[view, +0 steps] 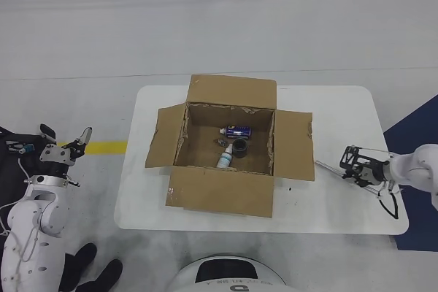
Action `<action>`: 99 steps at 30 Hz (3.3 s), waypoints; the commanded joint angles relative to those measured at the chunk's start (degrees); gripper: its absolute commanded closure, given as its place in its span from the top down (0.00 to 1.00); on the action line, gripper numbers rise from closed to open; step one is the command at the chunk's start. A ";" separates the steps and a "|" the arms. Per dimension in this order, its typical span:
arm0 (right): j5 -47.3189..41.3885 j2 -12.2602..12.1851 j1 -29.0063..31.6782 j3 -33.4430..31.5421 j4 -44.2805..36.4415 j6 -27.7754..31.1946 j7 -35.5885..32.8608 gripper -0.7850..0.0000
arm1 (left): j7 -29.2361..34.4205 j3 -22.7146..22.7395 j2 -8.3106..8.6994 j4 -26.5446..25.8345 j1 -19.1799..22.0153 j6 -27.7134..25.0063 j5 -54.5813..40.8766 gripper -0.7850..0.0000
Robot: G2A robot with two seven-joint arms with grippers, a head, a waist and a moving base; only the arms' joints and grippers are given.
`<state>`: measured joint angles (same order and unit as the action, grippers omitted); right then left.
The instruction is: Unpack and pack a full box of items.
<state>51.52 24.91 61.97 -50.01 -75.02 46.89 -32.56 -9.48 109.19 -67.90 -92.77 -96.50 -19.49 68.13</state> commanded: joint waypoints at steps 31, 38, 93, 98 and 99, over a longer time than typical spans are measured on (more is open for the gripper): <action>-1.46 3.99 -2.24 1.38 0.84 -4.15 -8.06 0.00 | 0.00 0.00 0.00 0.00 0.00 0.00 0.00 1.00; -1.41 3.85 -1.22 -0.10 1.30 -5.88 -7.38 0.00 | 0.00 0.00 0.00 0.00 0.00 0.00 0.00 1.00; -98.51 0.19 -4.69 -12.86 7.71 -28.74 -47.29 0.00 | 0.00 0.00 0.00 0.00 0.00 0.00 0.00 1.00; -94.13 2.06 -8.32 -10.00 -3.74 -32.84 -45.71 0.00 | 0.00 0.00 0.00 0.00 0.00 0.00 0.00 1.00; -92.33 2.71 -9.51 -8.65 -5.88 -34.17 -44.95 0.00 | 0.00 0.00 0.00 0.00 0.00 0.00 0.00 1.00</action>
<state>-42.56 27.09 53.56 -59.85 -78.94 14.03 -78.17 -9.48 109.19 -67.90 -92.77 -96.51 -19.49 68.13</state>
